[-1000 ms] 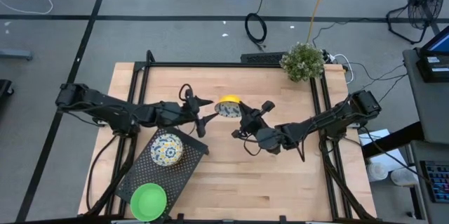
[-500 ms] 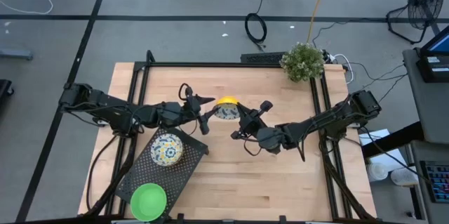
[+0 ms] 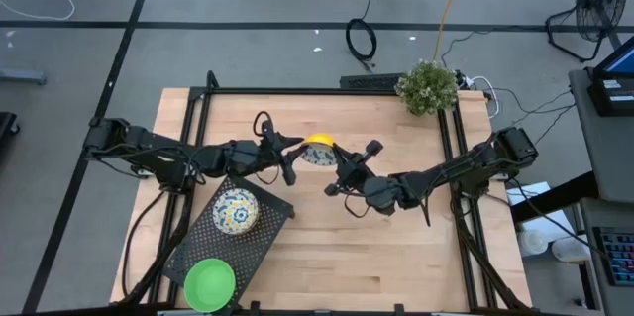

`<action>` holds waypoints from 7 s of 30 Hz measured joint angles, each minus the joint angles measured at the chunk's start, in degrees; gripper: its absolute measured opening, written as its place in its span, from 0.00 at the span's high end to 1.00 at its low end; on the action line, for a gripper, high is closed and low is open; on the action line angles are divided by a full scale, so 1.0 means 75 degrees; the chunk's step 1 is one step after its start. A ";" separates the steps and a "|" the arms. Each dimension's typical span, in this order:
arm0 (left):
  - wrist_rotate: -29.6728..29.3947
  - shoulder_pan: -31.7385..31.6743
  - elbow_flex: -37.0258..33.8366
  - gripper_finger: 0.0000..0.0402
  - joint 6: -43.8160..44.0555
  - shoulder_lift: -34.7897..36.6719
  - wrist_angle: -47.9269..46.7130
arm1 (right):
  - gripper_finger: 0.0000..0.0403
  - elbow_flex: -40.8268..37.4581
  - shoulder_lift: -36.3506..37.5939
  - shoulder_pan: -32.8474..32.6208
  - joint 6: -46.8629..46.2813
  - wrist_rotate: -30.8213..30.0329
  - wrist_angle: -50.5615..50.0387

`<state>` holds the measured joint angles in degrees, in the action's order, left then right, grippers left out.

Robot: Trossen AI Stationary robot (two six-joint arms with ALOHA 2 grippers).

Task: Pick & Place Mini bowls
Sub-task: Stack the yellow patterned bowl on the yellow patterned bowls on the shelf, then return to Home Position

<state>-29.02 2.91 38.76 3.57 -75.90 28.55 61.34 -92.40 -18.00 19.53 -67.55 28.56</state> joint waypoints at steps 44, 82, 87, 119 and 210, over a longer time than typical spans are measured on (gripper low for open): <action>0.3344 0.1881 0.6591 0.97 0.3477 0.1024 -1.5168 | 0.84 -0.0003 0.0006 -0.0245 0.0117 0.0610 0.0046; 0.3849 0.1681 0.4576 0.94 0.2999 0.1020 -1.3587 | 0.84 -0.0003 0.0006 -0.0239 0.0149 0.0616 0.0046; 0.4028 0.1537 0.4575 0.92 0.3026 0.1020 -1.3512 | 0.84 -0.0003 0.0006 -0.0239 0.0149 0.0616 0.0046; 0.4867 0.0991 0.6293 0.48 0.2199 0.1121 -1.4685 | 0.84 -0.0003 0.0006 -0.0242 0.0093 0.0604 0.0046; 0.4966 -0.0983 -0.4826 0.48 -0.0003 1.0028 -0.4186 | 0.84 -0.7498 1.2290 -0.0449 -0.2115 0.6272 -0.3089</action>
<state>8.23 -4.47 2.57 3.55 -0.69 -2.84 5.10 -0.22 -21.37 3.67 -20.51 5.39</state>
